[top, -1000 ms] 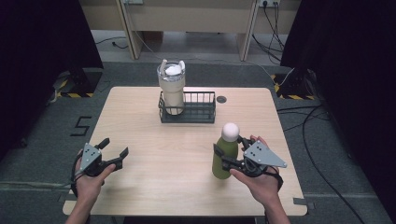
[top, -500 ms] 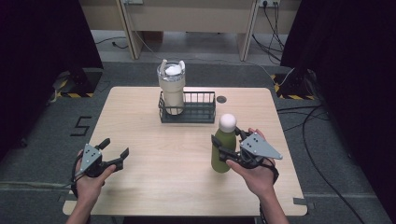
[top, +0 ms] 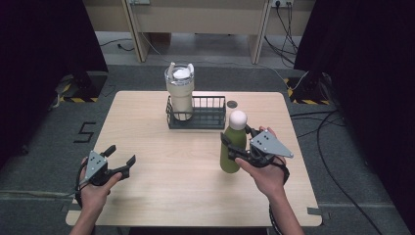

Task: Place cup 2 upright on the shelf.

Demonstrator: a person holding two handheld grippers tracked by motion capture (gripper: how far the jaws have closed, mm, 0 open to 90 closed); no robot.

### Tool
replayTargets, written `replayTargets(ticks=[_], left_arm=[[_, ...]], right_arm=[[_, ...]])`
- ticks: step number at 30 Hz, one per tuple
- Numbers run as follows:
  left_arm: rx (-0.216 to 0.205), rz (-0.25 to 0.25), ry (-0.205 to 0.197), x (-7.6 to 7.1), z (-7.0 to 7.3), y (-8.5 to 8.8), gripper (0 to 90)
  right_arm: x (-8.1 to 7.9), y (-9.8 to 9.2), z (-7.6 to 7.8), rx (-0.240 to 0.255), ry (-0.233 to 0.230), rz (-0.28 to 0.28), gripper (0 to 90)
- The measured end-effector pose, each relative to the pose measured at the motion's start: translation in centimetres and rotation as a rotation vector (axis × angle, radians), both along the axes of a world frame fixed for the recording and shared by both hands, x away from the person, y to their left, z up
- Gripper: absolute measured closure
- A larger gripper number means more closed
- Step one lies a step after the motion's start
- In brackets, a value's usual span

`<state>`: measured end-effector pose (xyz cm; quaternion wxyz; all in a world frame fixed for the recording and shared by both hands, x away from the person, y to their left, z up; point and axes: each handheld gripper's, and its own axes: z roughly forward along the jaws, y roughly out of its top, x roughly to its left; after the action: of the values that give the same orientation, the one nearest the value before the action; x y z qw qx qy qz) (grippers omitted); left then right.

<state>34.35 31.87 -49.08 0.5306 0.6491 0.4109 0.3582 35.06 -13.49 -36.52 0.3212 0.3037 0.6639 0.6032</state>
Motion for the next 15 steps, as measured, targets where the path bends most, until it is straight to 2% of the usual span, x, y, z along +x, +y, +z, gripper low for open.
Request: replayTargets(ticks=[15], left_arm=[[0.007,-0.001,0.002,0.0,-0.1,0.0,14.2]], right_arm=[[1.5,0.7,1.0,0.005,-0.016,-0.010,32.3]])
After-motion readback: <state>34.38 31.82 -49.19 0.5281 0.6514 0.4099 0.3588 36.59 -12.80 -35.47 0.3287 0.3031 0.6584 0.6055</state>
